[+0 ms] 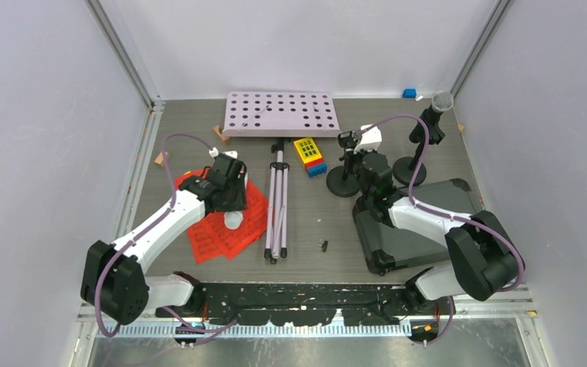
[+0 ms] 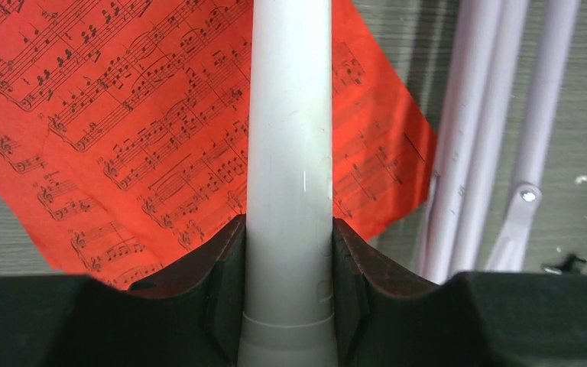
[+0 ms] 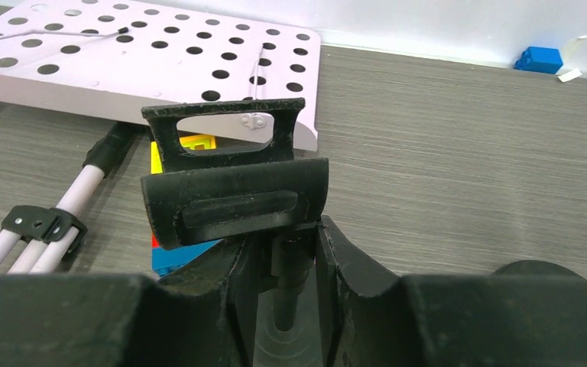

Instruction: Pack up the instrument practice props

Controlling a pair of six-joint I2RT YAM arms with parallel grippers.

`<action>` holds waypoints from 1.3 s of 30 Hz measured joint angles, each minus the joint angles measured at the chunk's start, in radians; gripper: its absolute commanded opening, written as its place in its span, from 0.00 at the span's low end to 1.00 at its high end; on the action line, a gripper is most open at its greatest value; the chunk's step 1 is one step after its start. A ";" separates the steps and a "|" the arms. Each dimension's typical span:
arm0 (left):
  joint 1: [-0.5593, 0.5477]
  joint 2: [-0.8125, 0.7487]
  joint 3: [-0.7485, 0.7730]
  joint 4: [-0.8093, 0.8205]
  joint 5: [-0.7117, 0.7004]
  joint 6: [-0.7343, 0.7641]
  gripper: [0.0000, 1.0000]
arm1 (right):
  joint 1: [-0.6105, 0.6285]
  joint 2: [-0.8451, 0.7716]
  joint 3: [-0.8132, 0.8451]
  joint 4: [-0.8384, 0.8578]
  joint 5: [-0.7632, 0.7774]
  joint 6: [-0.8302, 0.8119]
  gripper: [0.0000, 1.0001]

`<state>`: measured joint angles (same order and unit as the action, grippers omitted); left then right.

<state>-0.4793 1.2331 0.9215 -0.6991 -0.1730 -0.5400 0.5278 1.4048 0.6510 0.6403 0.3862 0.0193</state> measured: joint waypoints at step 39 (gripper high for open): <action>0.028 0.104 -0.092 0.197 -0.156 -0.106 0.74 | 0.001 -0.549 0.166 -0.651 0.084 0.223 0.79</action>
<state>-0.4515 1.3369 0.8291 -0.5018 -0.3290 -0.6460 0.5289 0.8555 0.8169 -0.0109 0.4702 0.2420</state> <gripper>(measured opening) 0.734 0.784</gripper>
